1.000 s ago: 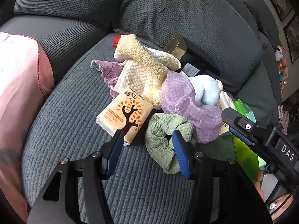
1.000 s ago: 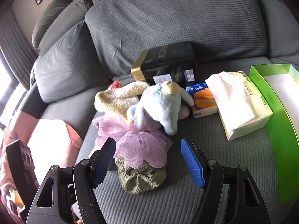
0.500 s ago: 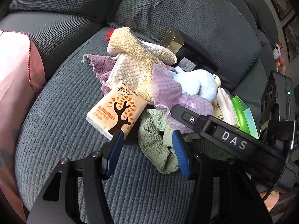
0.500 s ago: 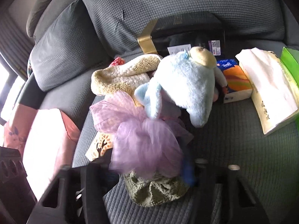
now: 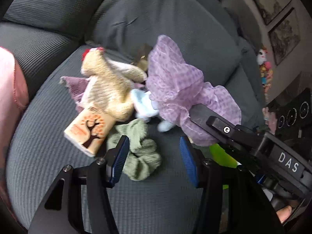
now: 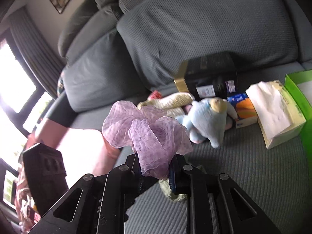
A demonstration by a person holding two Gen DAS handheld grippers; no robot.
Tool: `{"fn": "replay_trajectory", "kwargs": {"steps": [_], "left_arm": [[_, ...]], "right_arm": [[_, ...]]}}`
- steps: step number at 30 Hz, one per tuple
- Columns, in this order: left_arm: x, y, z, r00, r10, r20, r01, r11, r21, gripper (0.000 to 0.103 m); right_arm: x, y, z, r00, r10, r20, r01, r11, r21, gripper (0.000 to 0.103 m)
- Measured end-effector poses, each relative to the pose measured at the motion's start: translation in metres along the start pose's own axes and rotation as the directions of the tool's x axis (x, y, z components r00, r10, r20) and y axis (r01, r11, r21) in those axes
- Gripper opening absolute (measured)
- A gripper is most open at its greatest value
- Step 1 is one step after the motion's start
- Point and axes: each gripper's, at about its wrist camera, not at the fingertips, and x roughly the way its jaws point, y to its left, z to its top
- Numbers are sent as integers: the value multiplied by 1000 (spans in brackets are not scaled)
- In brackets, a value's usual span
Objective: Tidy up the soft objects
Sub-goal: 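Lift the purple puff with the right gripper and carry it over the green box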
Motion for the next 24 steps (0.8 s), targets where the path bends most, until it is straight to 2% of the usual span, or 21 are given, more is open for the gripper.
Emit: {"fn": "replay_trajectory", "kwargs": {"steps": [3, 7, 12, 15, 20, 24], "left_arm": [[-4, -16, 1, 999, -42, 25, 41, 999, 29, 52], [-6, -38, 2, 997, -72, 36, 69, 995, 75, 52], [-5, -62, 6, 996, -66, 62, 56, 987, 152, 52], [3, -76, 7, 995, -89, 42, 81, 982, 173, 52], [21, -113, 1, 997, -78, 16, 71, 961, 268, 52], [40, -141, -2, 997, -82, -11, 82, 948, 308, 52]], "right_arm": [[-15, 5, 2, 999, 32, 38, -32, 999, -10, 22], [-26, 7, 2, 997, 25, 74, -23, 1000, -17, 22], [-53, -6, 10, 989, 28, 145, -30, 999, 13, 22], [-70, -17, 12, 981, 34, 189, -42, 998, 36, 22], [-99, -41, 14, 968, -5, 252, -15, 997, 78, 22], [-125, -70, 13, 950, -18, 313, -29, 989, 144, 22]]}}
